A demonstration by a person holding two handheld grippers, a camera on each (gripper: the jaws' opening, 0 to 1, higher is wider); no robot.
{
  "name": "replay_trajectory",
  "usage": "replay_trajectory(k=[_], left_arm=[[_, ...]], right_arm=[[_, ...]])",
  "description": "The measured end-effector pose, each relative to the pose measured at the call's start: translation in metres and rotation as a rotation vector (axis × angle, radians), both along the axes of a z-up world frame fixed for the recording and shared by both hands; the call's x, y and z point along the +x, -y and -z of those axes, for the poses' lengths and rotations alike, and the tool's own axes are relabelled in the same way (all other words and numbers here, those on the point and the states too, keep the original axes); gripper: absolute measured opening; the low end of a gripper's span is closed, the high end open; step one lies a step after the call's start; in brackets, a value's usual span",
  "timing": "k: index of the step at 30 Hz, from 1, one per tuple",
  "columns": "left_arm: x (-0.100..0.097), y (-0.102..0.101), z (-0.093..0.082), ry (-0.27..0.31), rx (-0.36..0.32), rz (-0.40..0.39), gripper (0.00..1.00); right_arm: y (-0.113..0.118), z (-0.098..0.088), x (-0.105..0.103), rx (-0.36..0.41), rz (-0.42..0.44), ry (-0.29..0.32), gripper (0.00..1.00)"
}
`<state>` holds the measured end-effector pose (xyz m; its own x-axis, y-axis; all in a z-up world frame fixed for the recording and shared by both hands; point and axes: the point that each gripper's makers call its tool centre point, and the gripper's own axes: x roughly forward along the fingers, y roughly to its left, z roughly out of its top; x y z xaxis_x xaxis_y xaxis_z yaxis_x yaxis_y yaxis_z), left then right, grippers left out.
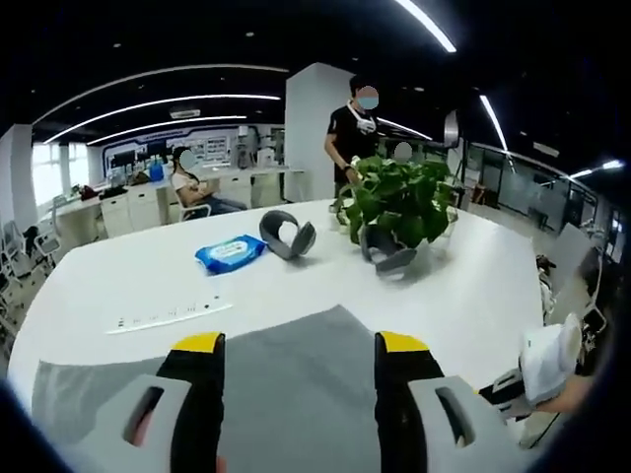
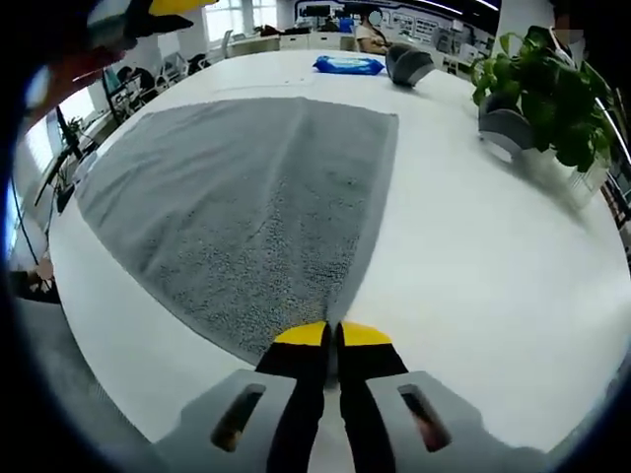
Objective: Fold the towel on the table until its edges align and the towel forms a compact rectangular stack.
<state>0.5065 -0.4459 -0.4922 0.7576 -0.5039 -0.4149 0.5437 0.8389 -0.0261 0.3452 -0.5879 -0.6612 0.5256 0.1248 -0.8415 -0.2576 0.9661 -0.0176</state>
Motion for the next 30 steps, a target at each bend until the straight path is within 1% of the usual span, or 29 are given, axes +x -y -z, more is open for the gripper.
replay_trajectory(k=[2, 6, 7, 8, 9, 13, 15, 17, 20, 22, 24, 27, 30], left_arm=[[0.007, 0.012, 0.007, -0.010, 0.003, 0.014, 0.61], [0.020, 0.035, 0.017, -0.006, -0.001, 0.032, 0.61], [0.024, 0.044, 0.021, -0.017, -0.005, 0.044, 0.61], [0.025, 0.046, 0.023, -0.020, -0.005, 0.047, 0.61], [0.031, 0.055, 0.028, -0.025, -0.013, 0.054, 0.61], [0.044, 0.077, 0.038, -0.041, -0.036, 0.073, 0.58], [0.049, 0.087, 0.041, -0.036, -0.051, 0.083, 0.57], [0.055, 0.098, 0.047, -0.040, -0.051, 0.094, 0.56], [0.066, 0.117, 0.061, -0.047, -0.054, 0.109, 0.56], [0.071, 0.125, 0.068, -0.054, -0.058, 0.113, 0.56], [0.078, 0.136, 0.081, -0.060, -0.056, 0.119, 0.56], [0.086, 0.148, 0.099, -0.084, -0.047, 0.124, 0.55], [0.092, 0.159, 0.111, -0.085, -0.048, 0.133, 0.55]], right_arm=[[0.000, 0.000, 0.000, 0.006, 0.001, 0.000, 0.01], [0.001, 0.000, 0.000, 0.025, 0.010, -0.002, 0.01], [0.001, 0.001, 0.000, 0.027, 0.012, -0.002, 0.01], [0.001, 0.001, 0.000, 0.029, 0.012, -0.003, 0.01], [0.001, 0.001, 0.001, 0.029, 0.012, -0.003, 0.01], [0.001, 0.001, 0.001, 0.023, 0.006, -0.002, 0.01], [0.001, 0.001, 0.001, 0.020, 0.004, -0.003, 0.01], [0.001, 0.001, 0.001, 0.017, 0.003, -0.004, 0.01], [0.001, 0.002, 0.002, 0.014, 0.000, -0.002, 0.01], [0.001, 0.002, 0.002, 0.022, 0.006, -0.003, 0.01], [0.001, 0.002, 0.001, 0.032, 0.007, -0.001, 0.01], [0.001, 0.002, 0.001, 0.044, 0.011, 0.002, 0.01], [0.001, 0.002, 0.001, 0.049, 0.009, 0.003, 0.01]])
